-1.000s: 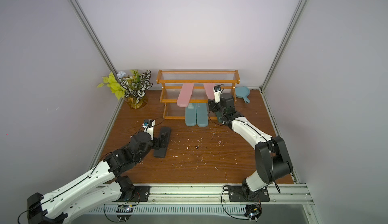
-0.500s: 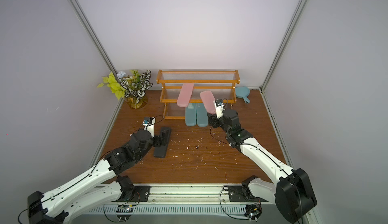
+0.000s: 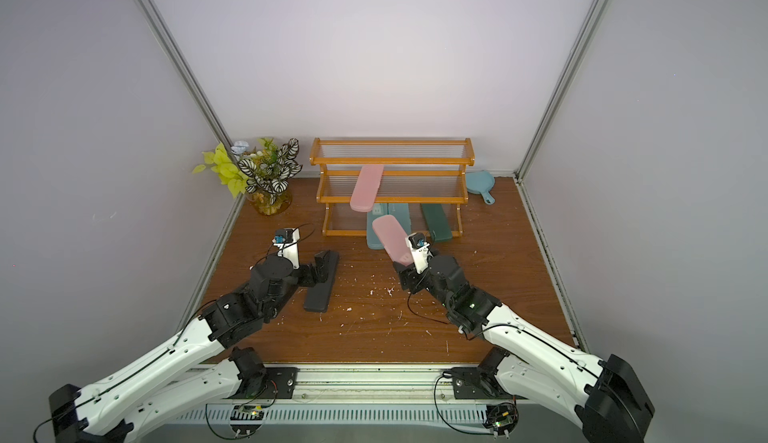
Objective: Remove the pencil cases from the shelf
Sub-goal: Pick up the pencil case from the shelf, then place the pencil case at the center of the board.
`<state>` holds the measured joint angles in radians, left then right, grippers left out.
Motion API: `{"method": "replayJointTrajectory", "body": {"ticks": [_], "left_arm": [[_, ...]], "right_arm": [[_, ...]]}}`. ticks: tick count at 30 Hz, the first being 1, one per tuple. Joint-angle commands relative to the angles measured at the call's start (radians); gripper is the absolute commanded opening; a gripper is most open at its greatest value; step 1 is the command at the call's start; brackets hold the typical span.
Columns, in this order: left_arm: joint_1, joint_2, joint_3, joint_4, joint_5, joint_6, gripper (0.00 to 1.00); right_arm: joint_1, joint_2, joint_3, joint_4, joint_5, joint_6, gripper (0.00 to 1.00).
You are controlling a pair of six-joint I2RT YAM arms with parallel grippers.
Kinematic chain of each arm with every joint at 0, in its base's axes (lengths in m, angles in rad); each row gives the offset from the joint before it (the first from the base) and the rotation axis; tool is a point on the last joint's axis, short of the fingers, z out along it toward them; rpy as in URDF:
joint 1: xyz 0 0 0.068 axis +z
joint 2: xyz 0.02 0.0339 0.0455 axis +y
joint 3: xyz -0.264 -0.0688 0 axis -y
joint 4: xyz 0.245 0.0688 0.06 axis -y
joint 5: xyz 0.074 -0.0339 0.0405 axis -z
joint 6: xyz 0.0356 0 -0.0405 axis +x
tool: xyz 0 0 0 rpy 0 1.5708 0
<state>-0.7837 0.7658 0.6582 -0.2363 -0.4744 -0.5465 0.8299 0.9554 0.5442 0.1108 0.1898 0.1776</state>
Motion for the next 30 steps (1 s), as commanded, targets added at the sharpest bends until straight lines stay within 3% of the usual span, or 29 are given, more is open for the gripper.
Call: {"method": "replayJointTrajectory", "body": {"ticks": [1, 11, 18, 30], "left_arm": [[0.011, -0.029, -0.004, -0.04, -0.039, -0.051, 0.99], [0.011, -0.108, -0.015, -0.152, -0.05, -0.143, 0.99], [0.011, -0.173, -0.04, -0.178, -0.028, -0.145, 0.99], [0.011, -0.283, -0.035, -0.259, 0.03, -0.145, 0.99]], "right_arm": [[0.059, -0.006, -0.016, 0.081, 0.07, 0.056, 0.71], [0.233, 0.126, -0.099, 0.235, 0.208, 0.169, 0.71], [0.323, 0.267, -0.115, 0.376, 0.317, 0.176, 0.71], [0.451, 0.568, 0.041, 0.427, 0.507, 0.283, 0.72]]}}
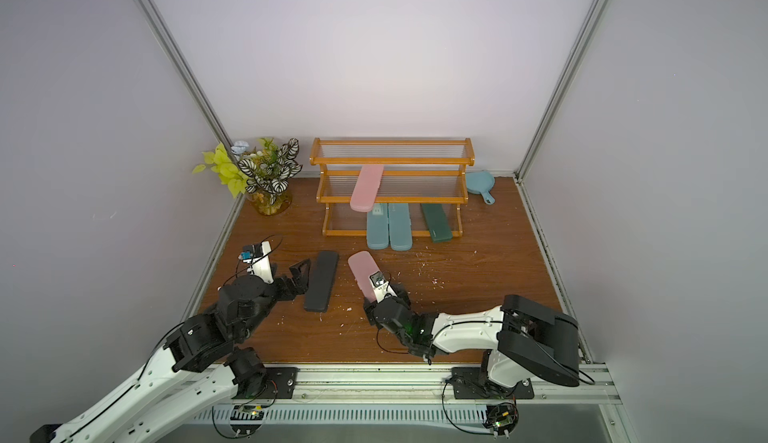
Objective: Remove the pencil cases from the shelf
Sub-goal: Place the pencil case at the center of the board.
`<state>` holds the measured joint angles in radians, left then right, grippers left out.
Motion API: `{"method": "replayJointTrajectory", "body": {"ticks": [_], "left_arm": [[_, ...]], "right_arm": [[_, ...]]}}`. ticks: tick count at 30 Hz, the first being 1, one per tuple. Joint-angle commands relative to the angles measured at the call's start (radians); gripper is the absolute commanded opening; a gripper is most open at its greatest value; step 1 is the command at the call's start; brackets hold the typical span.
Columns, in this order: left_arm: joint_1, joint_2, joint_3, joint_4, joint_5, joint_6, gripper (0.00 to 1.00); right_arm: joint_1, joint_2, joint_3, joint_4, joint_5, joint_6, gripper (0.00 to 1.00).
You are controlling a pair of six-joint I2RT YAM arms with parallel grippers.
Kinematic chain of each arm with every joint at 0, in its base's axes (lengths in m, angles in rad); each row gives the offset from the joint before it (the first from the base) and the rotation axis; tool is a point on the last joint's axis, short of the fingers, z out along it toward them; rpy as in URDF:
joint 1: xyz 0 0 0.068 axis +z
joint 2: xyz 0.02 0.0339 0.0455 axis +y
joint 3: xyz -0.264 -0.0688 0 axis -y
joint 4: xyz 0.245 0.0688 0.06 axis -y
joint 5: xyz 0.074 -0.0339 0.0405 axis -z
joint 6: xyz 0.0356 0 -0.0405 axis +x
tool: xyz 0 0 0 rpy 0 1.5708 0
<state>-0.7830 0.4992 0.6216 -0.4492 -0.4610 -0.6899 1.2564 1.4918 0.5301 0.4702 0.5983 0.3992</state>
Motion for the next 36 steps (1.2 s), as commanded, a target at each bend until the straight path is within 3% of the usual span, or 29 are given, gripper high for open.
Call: {"method": "replayJointTrajectory", "body": {"ticks": [1, 12, 22, 28, 32, 36], "left_arm": [[0.011, -0.021, 0.0, -0.051, 0.021, 0.0, 0.99], [0.01, -0.049, 0.009, -0.087, 0.065, 0.012, 0.99], [0.01, -0.092, 0.01, -0.124, 0.087, 0.006, 0.99], [0.01, -0.121, 0.012, -0.151, 0.096, -0.004, 0.99], [0.009, -0.128, 0.019, -0.159, 0.105, 0.002, 0.99], [0.01, -0.133, 0.024, -0.16, 0.116, 0.007, 0.99]], "right_arm": [[0.036, 0.059, 0.075, 0.063, 0.118, 0.079, 0.72], [0.102, 0.246, 0.253, -0.18, 0.244, 0.384, 0.72], [0.115, 0.364, 0.35, -0.238, 0.21, 0.474, 0.73], [0.116, 0.409, 0.415, -0.259, 0.161, 0.487, 0.82], [0.116, 0.42, 0.467, -0.294, 0.12, 0.488, 0.98], [0.115, 0.397, 0.509, -0.356, 0.09, 0.496, 0.99]]}}
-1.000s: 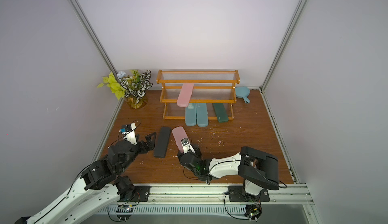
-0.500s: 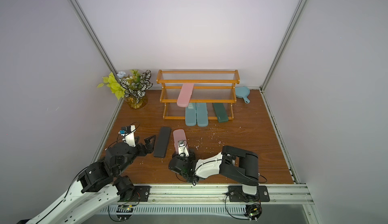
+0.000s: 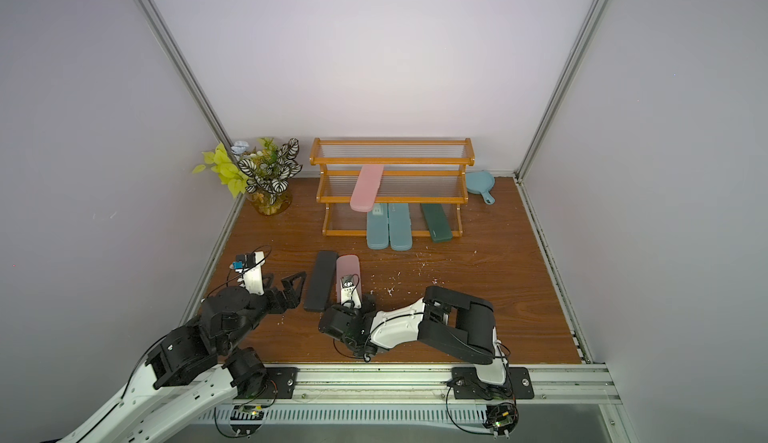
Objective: Remove the pencil cases from the shelf
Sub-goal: Place the pencil case at the center of the board, then pick up the pencil case from the shelf.
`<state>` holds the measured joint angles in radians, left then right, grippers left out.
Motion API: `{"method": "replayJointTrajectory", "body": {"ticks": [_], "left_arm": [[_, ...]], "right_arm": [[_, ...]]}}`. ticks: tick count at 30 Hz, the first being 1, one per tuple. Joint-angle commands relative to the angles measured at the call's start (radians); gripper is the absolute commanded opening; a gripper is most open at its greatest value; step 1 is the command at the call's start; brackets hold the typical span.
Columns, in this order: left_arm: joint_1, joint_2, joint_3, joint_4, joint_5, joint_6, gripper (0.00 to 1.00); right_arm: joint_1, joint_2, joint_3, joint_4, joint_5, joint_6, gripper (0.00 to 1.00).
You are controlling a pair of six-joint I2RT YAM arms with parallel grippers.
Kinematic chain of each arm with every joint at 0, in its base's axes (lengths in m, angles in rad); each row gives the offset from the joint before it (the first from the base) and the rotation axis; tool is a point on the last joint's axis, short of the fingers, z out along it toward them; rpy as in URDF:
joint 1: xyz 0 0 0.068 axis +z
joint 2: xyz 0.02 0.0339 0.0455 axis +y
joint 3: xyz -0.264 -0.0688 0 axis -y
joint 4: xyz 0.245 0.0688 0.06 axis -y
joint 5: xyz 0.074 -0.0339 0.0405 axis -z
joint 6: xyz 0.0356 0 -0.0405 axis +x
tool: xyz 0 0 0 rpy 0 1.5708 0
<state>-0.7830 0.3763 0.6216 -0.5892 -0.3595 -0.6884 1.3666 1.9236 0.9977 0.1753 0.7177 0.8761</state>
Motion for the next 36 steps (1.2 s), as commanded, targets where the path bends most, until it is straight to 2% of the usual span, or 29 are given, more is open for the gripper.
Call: {"method": "replayJointTrajectory", "body": {"ticks": [1, 7, 13, 18, 23, 30, 36], "left_arm": [[0.01, -0.012, 0.026, -0.02, 0.018, 0.006, 0.99], [0.011, -0.004, 0.05, -0.023, 0.048, 0.012, 0.99], [0.01, 0.074, 0.113, -0.023, 0.084, 0.049, 0.99], [0.01, 0.228, 0.199, -0.021, 0.114, 0.082, 0.99], [0.01, 0.377, 0.287, -0.013, 0.078, 0.082, 0.99], [0.01, 0.594, 0.359, 0.116, 0.069, 0.109, 0.99], [0.026, 0.812, 0.499, 0.179, 0.104, 0.12, 0.99]], "right_arm": [[0.005, -0.048, 0.048, -0.081, -0.031, 0.025, 0.99], [0.002, -0.177, 0.043, -0.177, -0.037, 0.031, 0.99], [-0.033, -0.33, 0.009, -0.269, -0.092, 0.032, 0.99], [-0.127, -0.505, -0.085, -0.295, -0.202, 0.012, 0.99], [-0.277, -0.687, -0.187, -0.333, -0.306, -0.069, 0.99], [-0.464, -0.935, -0.304, -0.37, -0.407, -0.205, 0.99], [-0.52, -1.04, -0.308, -0.46, -0.432, -0.277, 0.99]]}}
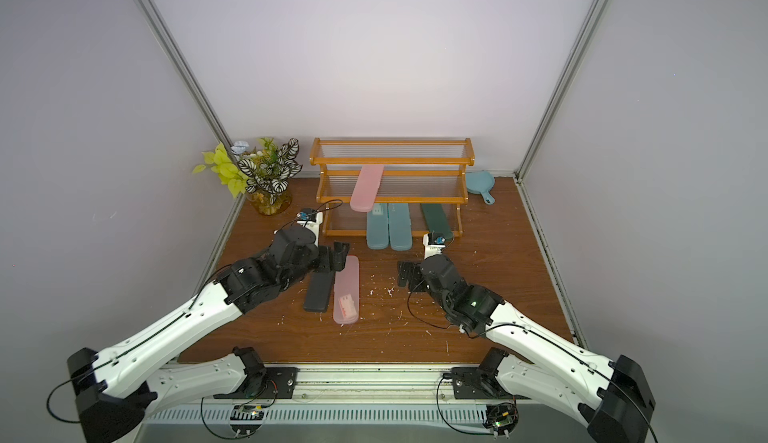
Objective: Remove the pencil cases from the shelf
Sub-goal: Pick up the pencil case from the shelf.
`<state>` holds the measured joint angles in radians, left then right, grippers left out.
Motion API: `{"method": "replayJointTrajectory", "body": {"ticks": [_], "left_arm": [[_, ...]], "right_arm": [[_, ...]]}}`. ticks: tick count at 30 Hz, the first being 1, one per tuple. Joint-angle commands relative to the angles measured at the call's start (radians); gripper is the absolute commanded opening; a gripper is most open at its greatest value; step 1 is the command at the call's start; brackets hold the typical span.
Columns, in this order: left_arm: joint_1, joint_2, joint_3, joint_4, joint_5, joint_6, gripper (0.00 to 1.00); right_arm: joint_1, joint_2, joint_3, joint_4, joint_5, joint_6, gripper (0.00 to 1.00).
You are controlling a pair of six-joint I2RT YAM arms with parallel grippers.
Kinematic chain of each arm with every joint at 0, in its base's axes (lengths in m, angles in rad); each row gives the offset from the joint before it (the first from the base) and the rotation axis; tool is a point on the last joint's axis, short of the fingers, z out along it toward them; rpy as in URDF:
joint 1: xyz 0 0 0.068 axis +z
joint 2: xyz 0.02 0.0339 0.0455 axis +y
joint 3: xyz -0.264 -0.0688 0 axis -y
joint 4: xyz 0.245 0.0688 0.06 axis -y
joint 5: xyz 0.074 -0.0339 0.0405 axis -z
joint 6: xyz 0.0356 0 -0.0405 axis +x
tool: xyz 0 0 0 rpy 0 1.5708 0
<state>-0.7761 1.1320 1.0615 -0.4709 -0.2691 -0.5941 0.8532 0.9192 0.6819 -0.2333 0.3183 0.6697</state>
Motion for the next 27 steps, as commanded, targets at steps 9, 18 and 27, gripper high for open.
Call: {"method": "replayJointTrajectory", "body": {"ticks": [9, 18, 27], "left_arm": [[0.187, 0.321, 0.261, 0.053, 0.196, 0.072, 0.99], [0.248, 0.561, 0.52, -0.016, 0.245, 0.203, 0.99], [0.25, 0.698, 0.645, -0.034, 0.164, 0.274, 0.99]], "right_arm": [[-0.013, -0.163, -0.03, -0.098, 0.025, -0.032, 0.99], [-0.014, -0.208, -0.033, -0.12, 0.076, 0.009, 0.99], [-0.015, -0.197, -0.008, -0.136, 0.111, -0.001, 0.99]]}}
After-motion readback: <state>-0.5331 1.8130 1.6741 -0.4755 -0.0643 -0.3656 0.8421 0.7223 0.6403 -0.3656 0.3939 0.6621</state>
